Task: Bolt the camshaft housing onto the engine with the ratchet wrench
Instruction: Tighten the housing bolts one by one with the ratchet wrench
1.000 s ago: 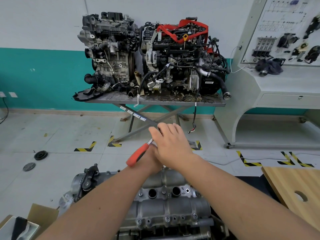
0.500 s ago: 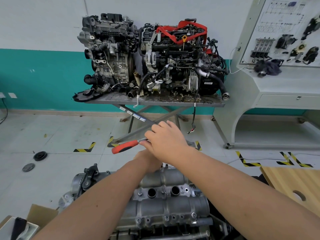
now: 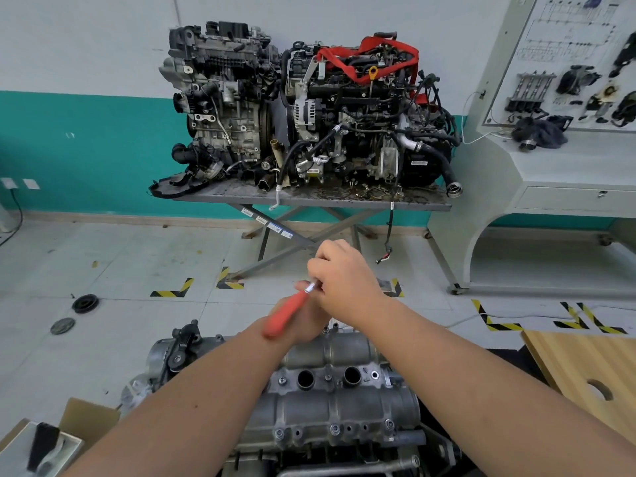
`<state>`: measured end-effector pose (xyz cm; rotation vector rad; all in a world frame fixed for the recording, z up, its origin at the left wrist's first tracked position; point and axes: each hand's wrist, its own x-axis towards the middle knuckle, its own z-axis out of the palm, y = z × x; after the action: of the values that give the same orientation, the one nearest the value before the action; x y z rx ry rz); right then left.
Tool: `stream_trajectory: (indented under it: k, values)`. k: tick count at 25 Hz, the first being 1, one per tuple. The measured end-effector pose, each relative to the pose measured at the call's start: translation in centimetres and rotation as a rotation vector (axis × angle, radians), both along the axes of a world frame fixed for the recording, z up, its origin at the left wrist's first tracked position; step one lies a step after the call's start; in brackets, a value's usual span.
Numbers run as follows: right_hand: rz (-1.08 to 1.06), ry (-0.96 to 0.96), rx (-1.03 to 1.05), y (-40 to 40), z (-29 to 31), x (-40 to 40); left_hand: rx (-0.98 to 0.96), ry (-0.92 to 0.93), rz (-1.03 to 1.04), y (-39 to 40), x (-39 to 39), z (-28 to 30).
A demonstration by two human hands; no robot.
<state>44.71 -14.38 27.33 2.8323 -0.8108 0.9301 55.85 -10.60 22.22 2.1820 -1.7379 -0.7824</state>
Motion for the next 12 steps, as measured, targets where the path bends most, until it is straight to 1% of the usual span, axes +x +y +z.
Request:
stream_trajectory:
  k: [1,2,4,5,6,8,10,11,12]
  values:
    - [0.018,-0.102,0.070,-0.1,-0.5,-0.3,0.023,0.131,0.051,0.2,0.2,0.1]
    - [0.039,-0.220,0.166,0.1,-1.1,-0.5,0.053,0.078,0.026,0.2,0.2,0.1]
    - [0.082,-0.451,0.452,0.8,-2.0,-0.9,0.068,-0.238,-0.077,0.0,0.1,-0.1]
    - [0.098,-0.557,0.628,1.1,-2.2,-0.9,0.045,-0.343,-0.137,-0.1,0.0,-0.1]
    - [0.113,-0.660,0.804,1.4,-2.2,-0.8,0.036,-0.370,-0.173,-0.1,-0.1,0.0]
    - [0.091,-0.866,1.098,1.6,-1.9,0.0,0.037,-0.344,-0.163,-0.3,0.0,-0.4]
    - [0.055,-1.027,1.399,1.4,-1.4,0.5,0.064,-0.305,-0.132,-0.3,0.1,-0.8]
    - [0.053,-1.068,1.520,1.2,-1.2,0.6,0.067,-0.309,-0.134,-0.2,0.1,-0.9]
    - [0.068,-1.067,1.602,1.0,-0.9,0.4,0.069,-0.309,-0.136,-0.2,0.1,-0.9]
